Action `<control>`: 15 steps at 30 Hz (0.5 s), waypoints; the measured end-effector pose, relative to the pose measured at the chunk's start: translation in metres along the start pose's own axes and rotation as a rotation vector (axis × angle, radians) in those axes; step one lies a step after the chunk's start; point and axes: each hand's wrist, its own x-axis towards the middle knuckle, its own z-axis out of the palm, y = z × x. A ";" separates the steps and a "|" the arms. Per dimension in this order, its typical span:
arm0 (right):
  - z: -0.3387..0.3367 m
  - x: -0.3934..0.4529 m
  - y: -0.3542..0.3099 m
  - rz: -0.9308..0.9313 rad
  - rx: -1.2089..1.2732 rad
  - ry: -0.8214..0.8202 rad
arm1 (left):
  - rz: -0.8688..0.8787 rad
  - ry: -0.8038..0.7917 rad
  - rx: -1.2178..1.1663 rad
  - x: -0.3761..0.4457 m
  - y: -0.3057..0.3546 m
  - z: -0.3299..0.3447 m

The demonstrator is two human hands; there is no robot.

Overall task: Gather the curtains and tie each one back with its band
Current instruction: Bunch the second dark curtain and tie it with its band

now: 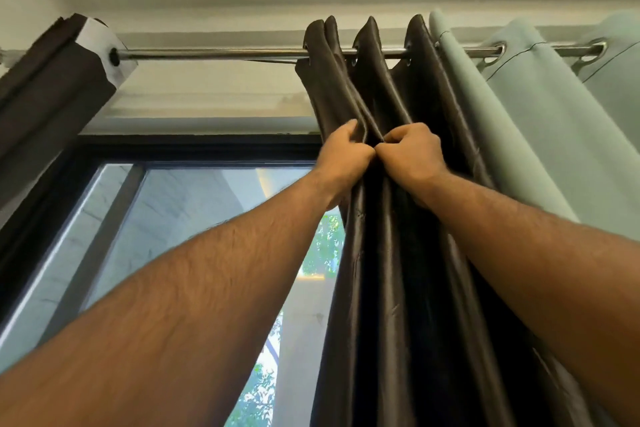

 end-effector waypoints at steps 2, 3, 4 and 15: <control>-0.008 -0.002 0.004 -0.053 0.130 -0.010 | -0.014 0.160 -0.048 0.005 -0.005 -0.001; -0.012 -0.002 0.007 -0.106 0.133 0.034 | -0.003 0.187 -0.039 0.006 -0.007 -0.001; -0.014 0.000 0.010 -0.167 0.068 0.107 | 0.029 0.198 0.018 0.007 -0.008 -0.003; 0.034 0.014 0.016 -0.004 0.090 0.004 | 0.097 0.403 0.716 0.009 -0.021 -0.051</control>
